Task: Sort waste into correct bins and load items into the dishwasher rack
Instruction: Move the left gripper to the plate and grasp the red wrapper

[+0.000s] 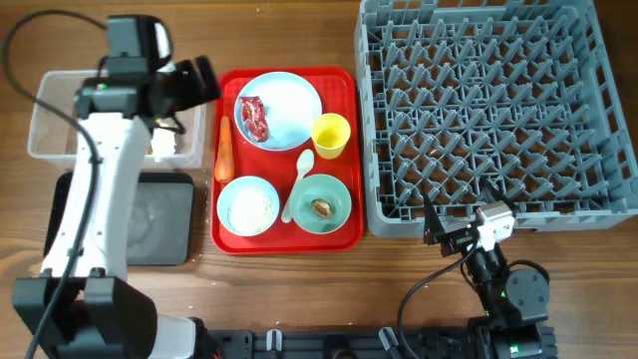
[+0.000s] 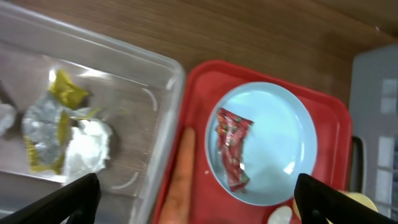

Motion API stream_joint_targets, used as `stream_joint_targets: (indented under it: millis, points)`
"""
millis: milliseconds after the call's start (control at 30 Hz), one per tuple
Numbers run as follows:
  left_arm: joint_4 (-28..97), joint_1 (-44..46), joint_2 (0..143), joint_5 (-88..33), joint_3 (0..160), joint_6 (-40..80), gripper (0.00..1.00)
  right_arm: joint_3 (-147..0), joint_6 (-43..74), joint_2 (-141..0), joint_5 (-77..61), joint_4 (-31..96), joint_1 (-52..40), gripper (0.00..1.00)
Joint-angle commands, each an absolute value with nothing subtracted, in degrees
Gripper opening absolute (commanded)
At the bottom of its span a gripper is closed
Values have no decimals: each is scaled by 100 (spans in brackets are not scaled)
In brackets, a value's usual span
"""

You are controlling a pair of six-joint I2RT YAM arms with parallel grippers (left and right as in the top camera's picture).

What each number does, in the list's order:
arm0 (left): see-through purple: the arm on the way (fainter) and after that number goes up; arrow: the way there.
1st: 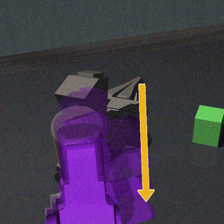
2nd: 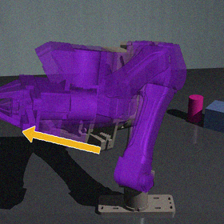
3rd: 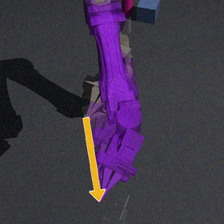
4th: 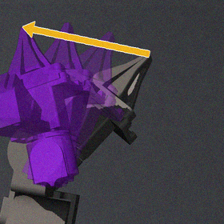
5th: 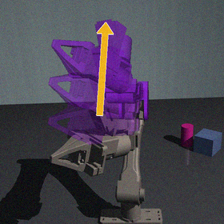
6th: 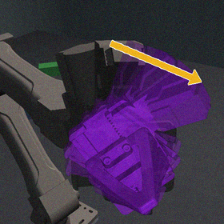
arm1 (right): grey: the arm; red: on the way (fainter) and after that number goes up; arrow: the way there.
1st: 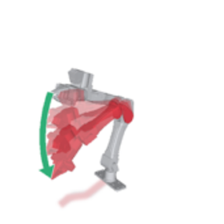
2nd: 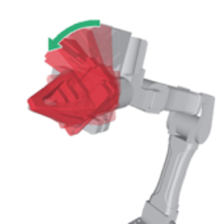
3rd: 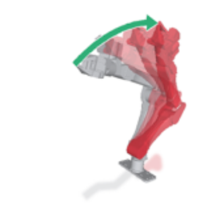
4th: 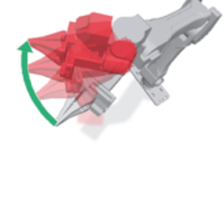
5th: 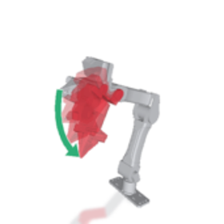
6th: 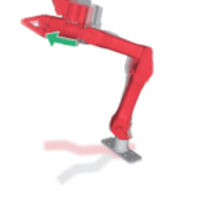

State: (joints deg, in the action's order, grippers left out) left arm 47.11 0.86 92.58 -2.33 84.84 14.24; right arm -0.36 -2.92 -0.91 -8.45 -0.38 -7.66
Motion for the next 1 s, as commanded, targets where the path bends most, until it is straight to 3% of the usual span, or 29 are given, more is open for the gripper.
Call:
stream_joint_targets:
  millis: [0, 467, 967]
  points:
    - [4694, 517, 9437, -43, 8560, 1553, 100, -30, -342, -64, -764, -58, -738, 100]
    - [4040, 1369, 10847, -32, 8547, 2045, 100, -30, -342, -64, -764, -58, -738, 100]
    - [3597, 1533, 11944, -32, 8545, 2043, 100, -30, -344, -64, -764, -58, -738, 100]
